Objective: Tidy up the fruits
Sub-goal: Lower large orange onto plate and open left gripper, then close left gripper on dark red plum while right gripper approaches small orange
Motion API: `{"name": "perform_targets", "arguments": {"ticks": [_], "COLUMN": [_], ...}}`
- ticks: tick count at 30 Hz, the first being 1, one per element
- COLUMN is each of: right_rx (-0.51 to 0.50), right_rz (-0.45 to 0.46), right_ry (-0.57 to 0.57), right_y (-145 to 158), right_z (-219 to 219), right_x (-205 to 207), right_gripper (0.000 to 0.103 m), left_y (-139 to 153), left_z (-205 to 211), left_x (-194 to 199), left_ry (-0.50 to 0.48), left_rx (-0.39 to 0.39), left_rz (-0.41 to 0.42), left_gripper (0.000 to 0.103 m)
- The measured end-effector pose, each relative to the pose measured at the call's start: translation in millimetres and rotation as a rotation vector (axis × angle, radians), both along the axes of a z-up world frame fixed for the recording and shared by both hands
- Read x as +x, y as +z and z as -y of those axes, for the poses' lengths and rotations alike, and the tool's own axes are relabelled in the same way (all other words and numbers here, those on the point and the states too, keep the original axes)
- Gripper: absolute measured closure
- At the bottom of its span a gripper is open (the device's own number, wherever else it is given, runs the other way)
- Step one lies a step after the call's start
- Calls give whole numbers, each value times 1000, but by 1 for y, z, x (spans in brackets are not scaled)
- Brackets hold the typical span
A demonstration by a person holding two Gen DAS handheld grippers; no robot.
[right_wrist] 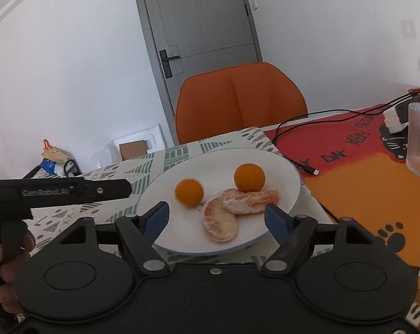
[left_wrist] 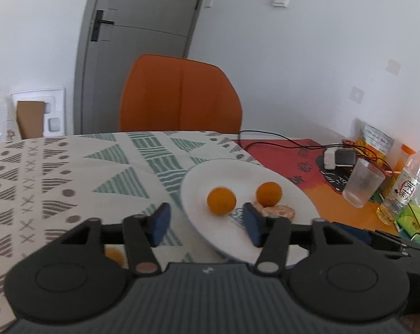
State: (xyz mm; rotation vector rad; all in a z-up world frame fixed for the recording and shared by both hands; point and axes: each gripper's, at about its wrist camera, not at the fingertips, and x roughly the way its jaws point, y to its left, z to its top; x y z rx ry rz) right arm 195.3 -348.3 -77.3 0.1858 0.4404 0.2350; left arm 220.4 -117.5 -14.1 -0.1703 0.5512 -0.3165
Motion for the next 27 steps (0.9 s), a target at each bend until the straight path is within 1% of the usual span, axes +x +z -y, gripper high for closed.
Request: {"name": "perform_targets", "arguments": {"ticks": [1,2,3,6,9,14,18,25,27], "right_rx": [1,2,4,23,23,30,29,30,24], "right_rz": [-1,0,-1,-7,-3,4,14,14,12], "right_ry": [2,5,8,28,36,62,82,113,120], "right_y": [0,0,0,0,1,3,6,7,8], "right_z": [-1,-2,-3,-6,-9,-15,-21,-32,-36], "right_x": [0,-1,-1,-2,-4,-9,-12,-16,-16], "right_gripper": [26,25,23,18,11,5,1,0,0], "left_y": [1,2,2,4,6,8,8,8,8], "left_z": [-4,-7,-10,-21,-31,-45,-56,-72,-78], "left_x": [-2,-5,-7,-15,-19,-30,-38,-52,-56], "left_ry": [12,23,36,84,111,155,173,209,224], "left_rx": [1,2,4,11,11,17,10,18,11], "left_rz": [-1,2,8,23,14,34,32,46,50], "left_gripper": [33,24,18,13,10,10,10,9,3]}}
